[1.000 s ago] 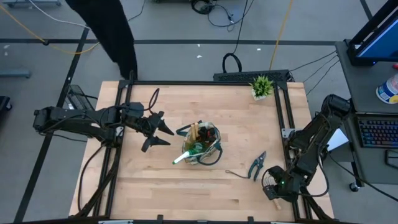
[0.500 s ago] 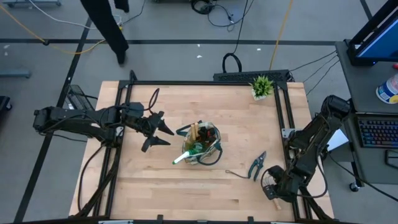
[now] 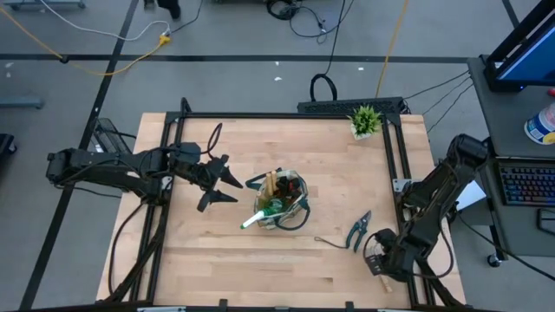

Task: Pick & Place Garden tools in Gardening bag
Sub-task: Put the hand rake into the gardening bag

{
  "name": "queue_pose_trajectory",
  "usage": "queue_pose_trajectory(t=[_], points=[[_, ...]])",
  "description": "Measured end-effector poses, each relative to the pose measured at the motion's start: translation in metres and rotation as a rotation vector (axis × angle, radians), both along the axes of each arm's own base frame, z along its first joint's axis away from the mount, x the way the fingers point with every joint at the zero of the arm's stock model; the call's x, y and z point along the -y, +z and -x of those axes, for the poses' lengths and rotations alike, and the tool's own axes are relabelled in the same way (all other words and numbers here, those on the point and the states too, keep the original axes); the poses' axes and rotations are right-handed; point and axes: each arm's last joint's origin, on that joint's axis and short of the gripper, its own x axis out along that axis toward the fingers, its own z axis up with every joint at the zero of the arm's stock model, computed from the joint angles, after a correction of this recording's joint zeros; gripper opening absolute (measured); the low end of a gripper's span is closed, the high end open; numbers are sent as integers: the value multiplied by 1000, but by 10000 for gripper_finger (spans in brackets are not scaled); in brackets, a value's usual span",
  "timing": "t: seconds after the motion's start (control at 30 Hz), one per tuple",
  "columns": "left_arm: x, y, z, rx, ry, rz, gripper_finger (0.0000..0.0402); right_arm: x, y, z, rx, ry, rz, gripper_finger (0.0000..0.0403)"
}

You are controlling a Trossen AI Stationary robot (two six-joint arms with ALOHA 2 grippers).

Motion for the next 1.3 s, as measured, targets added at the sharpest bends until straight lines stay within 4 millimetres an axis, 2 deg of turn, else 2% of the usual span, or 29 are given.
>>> queue_pose_trajectory(t=[0.57,1.3], points=[[0,0,0,-1,0,3,237,0,-7,-2,-9,20,41,176],[0,1,0,6,1,5,237,-4,-3,-5,27,38,29,176]])
